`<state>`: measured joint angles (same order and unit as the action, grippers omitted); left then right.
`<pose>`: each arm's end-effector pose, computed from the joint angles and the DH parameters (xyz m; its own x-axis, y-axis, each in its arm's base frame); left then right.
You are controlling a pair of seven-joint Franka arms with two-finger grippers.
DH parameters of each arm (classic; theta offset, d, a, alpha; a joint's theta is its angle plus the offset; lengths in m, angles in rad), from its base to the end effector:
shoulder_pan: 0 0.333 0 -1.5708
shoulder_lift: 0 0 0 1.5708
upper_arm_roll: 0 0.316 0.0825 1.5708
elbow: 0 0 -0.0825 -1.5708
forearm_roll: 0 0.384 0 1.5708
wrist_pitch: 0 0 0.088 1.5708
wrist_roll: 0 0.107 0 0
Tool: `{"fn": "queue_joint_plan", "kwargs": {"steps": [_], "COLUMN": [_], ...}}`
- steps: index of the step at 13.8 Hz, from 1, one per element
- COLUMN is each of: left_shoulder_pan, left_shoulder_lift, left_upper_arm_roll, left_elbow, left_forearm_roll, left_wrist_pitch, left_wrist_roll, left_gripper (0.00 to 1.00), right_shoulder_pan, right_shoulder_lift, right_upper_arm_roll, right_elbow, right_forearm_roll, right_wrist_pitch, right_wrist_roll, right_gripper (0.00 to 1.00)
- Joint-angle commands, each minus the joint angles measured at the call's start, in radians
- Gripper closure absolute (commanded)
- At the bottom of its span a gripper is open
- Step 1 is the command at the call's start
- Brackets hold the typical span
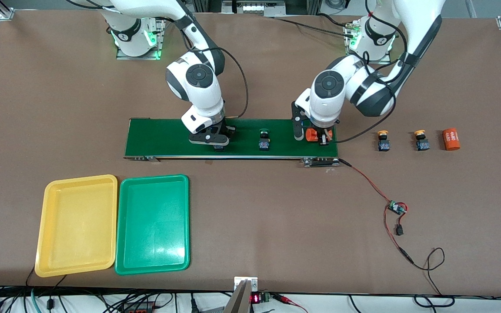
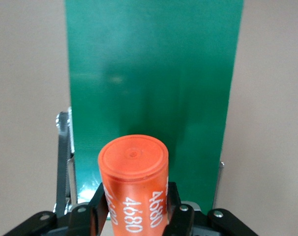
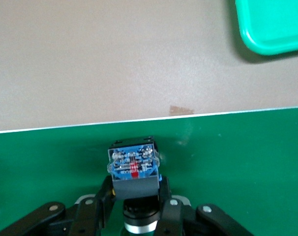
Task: Sort buttons by color to trays
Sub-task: 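Place the battery on the belt while the right gripper lifts the button, then drop the button into the green tray while the left gripper withdraws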
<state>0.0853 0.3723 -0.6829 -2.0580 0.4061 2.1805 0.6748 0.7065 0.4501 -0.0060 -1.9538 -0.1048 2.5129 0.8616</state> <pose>0.4849 -0.3032 0.2793 0.0510 -0.9869 -0.1532 -0.9974 -0.0582 0.0430 0.4811 0.4070 0.2561 0.9890 -0.0803 0.1241 -0.0768 -0.9965 -0.0326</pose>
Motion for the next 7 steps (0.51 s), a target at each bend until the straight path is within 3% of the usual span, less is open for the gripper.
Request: {"fn": "queue_joint_plan", "kwargs": {"steps": [1, 4, 5, 6, 7], "left_shoulder_pan": [-0.027, -0.032, -0.033, -0.033, -0.032], "left_shoulder_lift": [0.005, 0.034, 0.036, 0.037, 0.031], "left_upper_arm_roll": [0.005, 0.006, 0.006, 0.006, 0.006], "left_elbow": [-0.002, -0.028, -0.031, -0.031, -0.031], "left_forearm_roll": [0.039, 0.066, 0.066, 0.066, 0.066], "left_wrist_pitch": [-0.001, 0.064, 0.068, 0.070, 0.067], "left_wrist_roll": [0.032, 0.017, 0.017, 0.017, 0.032], "left_gripper": [1.00, 0.91, 0.75, 0.50, 0.01], "right_shoulder_pan": [-0.030, -0.105, -0.148, -0.194, -0.228], "right_shoulder_lift": [-0.037, -0.030, -0.027, -0.018, -0.004], "right_upper_arm_roll": [-0.012, -0.012, -0.011, -0.009, -0.009], "right_elbow": [0.109, 0.345, 0.408, 0.446, 0.463], "right_forearm_roll": [-0.009, 0.000, 0.008, 0.013, 0.045], "right_wrist_pitch": [-0.176, -0.434, -0.472, -0.488, -0.486], "right_wrist_roll": [-0.094, -0.223, -0.260, -0.306, -0.370], "right_gripper": [1.00, 1.00, 1.00, 1.00, 1.00]}}
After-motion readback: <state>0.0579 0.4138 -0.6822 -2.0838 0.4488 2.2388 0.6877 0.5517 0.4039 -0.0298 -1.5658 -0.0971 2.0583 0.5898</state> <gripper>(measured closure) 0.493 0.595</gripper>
